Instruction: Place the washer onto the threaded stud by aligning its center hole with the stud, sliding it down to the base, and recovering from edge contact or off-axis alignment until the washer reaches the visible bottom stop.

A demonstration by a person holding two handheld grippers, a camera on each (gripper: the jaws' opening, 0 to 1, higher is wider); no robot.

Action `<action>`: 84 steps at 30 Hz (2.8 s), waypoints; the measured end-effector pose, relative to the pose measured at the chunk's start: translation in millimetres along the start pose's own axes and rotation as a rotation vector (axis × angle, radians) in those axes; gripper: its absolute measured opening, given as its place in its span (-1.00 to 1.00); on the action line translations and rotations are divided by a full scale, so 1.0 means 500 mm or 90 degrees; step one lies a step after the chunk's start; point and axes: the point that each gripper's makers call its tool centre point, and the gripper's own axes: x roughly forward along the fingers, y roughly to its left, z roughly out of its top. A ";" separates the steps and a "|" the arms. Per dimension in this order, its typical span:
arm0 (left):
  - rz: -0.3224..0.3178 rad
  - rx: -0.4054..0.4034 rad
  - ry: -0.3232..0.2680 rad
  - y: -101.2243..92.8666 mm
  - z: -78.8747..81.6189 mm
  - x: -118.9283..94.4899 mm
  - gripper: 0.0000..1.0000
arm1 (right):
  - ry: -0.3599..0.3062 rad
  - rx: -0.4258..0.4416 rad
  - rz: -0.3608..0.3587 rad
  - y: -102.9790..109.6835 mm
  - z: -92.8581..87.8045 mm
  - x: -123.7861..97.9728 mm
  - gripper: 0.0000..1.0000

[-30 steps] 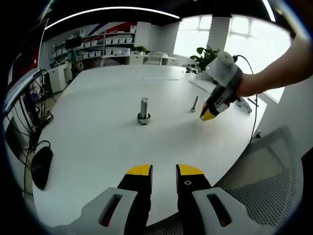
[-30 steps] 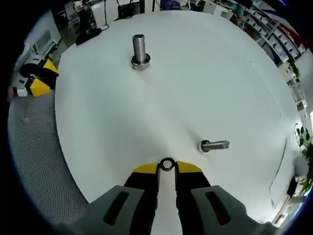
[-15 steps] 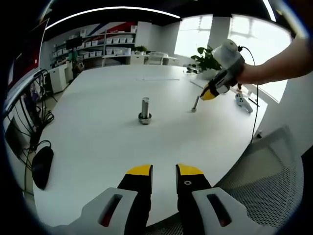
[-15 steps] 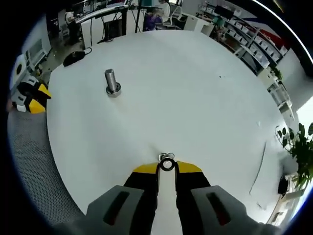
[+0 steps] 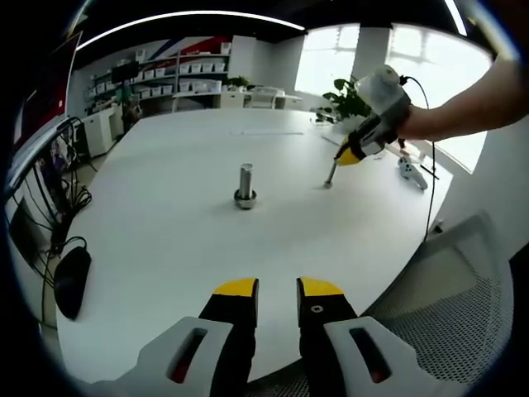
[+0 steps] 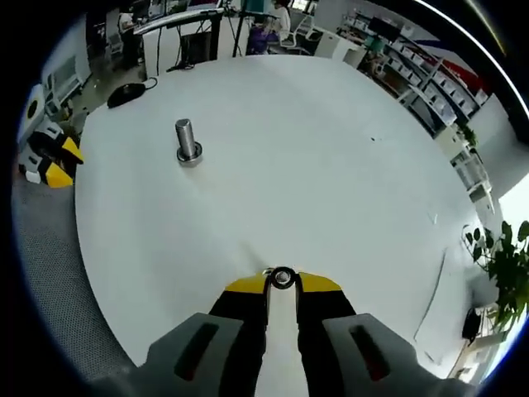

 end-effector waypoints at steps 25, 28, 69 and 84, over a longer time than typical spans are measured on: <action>0.003 0.003 0.031 0.001 -0.017 0.005 -0.68 | 0.045 0.027 0.049 -0.001 -0.031 0.066 -0.72; 0.005 0.003 0.032 0.003 -0.018 0.005 -0.69 | 0.047 0.027 0.054 0.001 -0.034 0.071 -0.71; -0.012 0.005 0.022 -0.008 -0.012 0.005 -0.67 | 0.026 0.090 0.037 0.007 -0.061 0.029 -0.45; -0.012 0.000 0.021 -0.007 -0.011 0.004 -0.66 | -0.046 0.154 0.042 0.069 -0.104 -0.038 -0.40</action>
